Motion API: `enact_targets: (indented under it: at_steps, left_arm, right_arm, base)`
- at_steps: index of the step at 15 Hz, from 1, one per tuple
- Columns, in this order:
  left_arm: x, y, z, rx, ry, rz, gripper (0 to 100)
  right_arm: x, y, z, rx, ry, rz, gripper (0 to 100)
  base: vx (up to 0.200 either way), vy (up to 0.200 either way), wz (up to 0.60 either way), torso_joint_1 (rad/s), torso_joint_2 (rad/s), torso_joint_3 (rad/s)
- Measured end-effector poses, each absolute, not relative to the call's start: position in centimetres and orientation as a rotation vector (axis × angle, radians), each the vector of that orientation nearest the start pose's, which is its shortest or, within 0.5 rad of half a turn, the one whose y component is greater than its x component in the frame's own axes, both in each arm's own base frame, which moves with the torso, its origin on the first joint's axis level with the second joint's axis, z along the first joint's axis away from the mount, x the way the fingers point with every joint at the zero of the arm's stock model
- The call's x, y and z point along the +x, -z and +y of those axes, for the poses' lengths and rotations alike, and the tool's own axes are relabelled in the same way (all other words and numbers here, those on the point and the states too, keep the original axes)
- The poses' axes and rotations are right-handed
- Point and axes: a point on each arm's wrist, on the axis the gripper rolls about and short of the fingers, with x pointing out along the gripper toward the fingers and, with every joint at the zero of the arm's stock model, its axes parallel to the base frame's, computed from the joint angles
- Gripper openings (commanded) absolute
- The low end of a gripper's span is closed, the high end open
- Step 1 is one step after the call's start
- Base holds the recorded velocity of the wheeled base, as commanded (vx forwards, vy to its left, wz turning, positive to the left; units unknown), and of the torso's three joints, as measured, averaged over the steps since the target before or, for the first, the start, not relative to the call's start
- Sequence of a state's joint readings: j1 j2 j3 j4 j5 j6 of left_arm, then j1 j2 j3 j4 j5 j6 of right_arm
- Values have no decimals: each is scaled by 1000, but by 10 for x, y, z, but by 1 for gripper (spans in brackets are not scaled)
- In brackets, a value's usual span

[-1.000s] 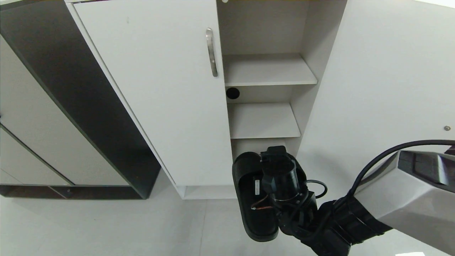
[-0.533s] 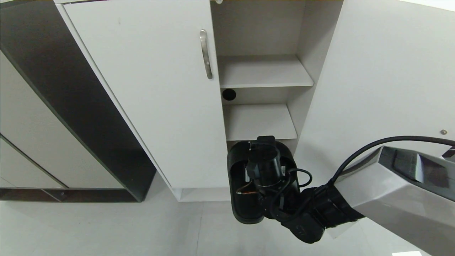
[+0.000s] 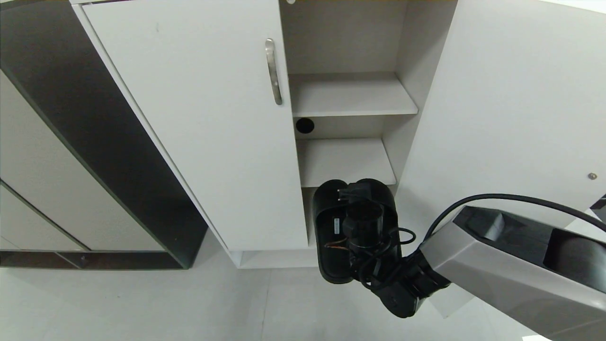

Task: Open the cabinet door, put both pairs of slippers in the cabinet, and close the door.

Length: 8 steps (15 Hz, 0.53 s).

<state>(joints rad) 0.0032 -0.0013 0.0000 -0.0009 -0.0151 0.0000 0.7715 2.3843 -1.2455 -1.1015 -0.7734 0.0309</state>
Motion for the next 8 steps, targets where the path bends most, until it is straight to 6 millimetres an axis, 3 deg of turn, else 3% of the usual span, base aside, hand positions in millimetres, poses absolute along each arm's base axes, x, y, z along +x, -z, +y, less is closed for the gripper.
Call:
enact_targets:
  at_steps: [1,8]
  left_arm:
    - [-23,-76,0,0,13,-3,0]
    - [-23,-76,0,-1,12,-2,0]
  right_arm:
    - [339,-74,306,2,5,30,0]
    - [340,-70,306,-3,3,35,0]
  base:
    - [0,0,0,0,0,0]
    - [200,0,0,3,2,0]
